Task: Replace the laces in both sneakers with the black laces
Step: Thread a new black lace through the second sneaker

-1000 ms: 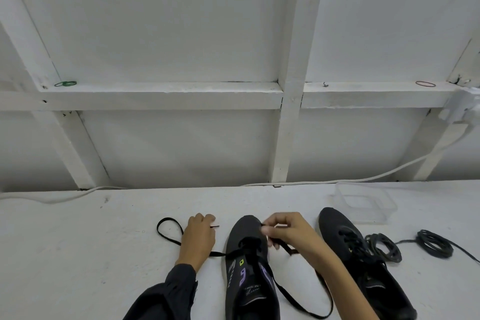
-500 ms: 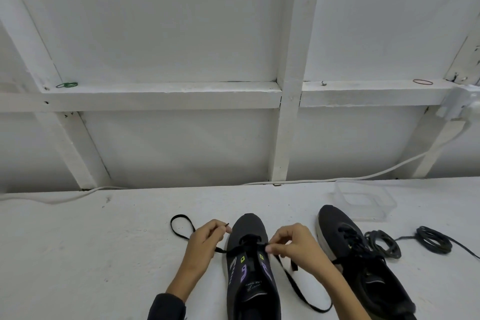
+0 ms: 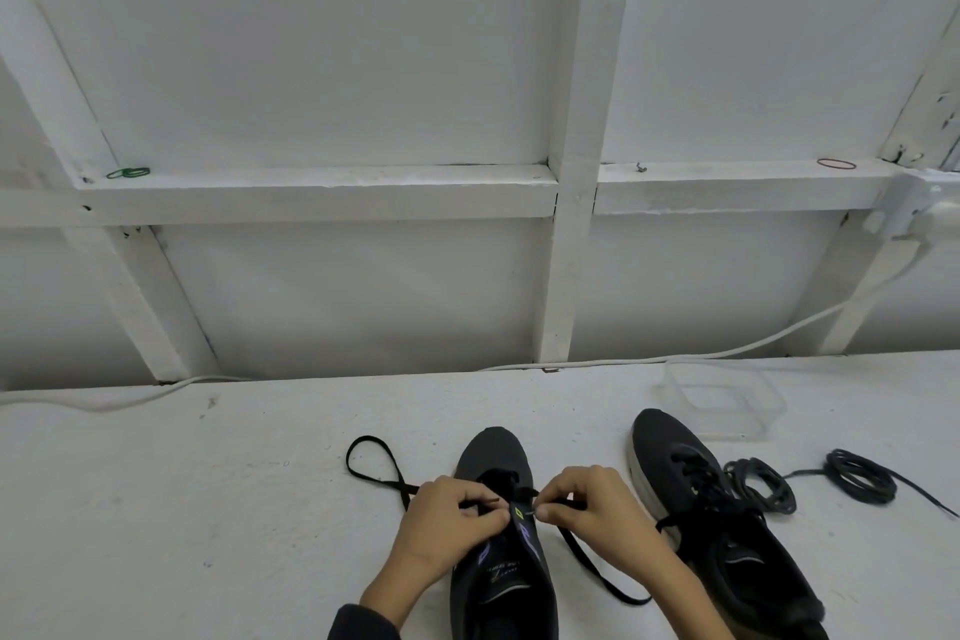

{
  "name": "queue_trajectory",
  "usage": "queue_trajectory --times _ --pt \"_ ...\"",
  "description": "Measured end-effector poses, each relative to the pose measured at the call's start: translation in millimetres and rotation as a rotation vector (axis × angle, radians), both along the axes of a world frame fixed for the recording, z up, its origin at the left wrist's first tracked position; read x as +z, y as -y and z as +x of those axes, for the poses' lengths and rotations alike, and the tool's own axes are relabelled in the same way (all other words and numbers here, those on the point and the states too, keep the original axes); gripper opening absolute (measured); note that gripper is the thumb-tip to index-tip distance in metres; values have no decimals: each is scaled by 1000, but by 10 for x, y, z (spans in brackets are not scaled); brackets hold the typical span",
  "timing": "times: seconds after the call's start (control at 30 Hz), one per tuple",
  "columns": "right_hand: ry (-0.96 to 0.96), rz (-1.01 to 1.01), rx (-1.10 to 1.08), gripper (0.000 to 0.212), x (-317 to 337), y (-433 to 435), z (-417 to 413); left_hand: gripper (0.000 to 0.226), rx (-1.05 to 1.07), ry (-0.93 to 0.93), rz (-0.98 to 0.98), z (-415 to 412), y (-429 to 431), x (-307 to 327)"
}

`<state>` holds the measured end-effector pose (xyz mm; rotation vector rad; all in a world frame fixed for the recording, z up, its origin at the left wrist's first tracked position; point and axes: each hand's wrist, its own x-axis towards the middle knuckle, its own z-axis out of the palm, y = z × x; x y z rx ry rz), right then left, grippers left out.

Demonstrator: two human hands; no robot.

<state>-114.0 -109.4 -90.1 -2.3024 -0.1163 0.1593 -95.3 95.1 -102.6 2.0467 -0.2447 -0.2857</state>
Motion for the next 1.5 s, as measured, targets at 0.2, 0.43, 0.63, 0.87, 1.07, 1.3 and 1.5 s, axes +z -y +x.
queue_trajectory --times 0.2,0.43,0.63,0.87,1.07,1.3,1.5 --pt "48 -41 -11 23 -41 -36 3 8 39 -5 5 1 46 -9" --pt "75 -73 4 20 -27 -73 15 8 46 -9 -20 -18 63 8" --pt "77 -206 42 9 21 -161 62 9 36 12 -6 -19 93 31" --pt "-107 -20 9 27 192 -191 62 20 38 39 55 -9 90 -26" --pt "-197 107 -4 8 265 -184 58 14 94 86 6 -7 -17 62" --pt "-15 -97 74 29 222 -305 70 19 224 135 -65 80 -285 208" --pt "58 24 84 10 264 -439 131 2 56 119 -109 -26 -311 331"
